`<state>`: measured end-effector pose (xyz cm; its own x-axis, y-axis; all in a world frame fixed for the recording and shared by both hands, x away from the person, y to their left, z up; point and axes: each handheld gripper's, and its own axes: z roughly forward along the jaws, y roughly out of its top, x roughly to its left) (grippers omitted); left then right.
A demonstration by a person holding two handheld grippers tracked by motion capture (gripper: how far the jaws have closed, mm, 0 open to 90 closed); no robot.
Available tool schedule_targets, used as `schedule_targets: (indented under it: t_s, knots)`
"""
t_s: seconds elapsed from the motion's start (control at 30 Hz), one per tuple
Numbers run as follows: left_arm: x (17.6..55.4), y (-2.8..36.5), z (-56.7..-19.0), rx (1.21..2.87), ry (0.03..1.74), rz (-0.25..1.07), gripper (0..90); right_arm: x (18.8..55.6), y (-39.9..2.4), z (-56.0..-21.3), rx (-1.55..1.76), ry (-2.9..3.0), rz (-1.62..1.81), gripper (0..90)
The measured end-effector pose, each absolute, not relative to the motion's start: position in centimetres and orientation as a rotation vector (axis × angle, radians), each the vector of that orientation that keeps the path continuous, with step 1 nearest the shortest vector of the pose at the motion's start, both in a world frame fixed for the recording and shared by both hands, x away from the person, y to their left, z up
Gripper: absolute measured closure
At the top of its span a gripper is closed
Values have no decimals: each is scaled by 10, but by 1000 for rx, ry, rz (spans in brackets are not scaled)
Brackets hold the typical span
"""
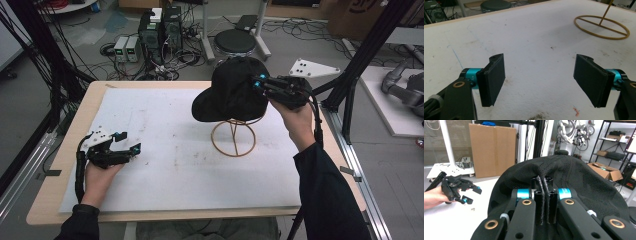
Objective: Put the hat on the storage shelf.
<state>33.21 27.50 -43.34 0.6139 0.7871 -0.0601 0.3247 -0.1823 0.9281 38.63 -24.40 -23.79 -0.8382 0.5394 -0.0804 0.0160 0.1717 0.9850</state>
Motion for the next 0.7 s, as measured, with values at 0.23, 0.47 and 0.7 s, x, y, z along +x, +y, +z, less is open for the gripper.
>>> schedule_targets:
  t_s: [0.23, 0.47, 0.7]
  knots:
    - [332, 275, -433, 1776, 908, 535, 253, 384, -243, -242, 537, 2068, 1688, 887]
    - [332, 274, -433, 1779, 905, 531, 254, 382, -245, -253, 567, 2083, 1681, 779]
    - [332, 272, -434, 1785, 900, 528, 254, 376, -250, -256, 588, 2068, 1680, 674]
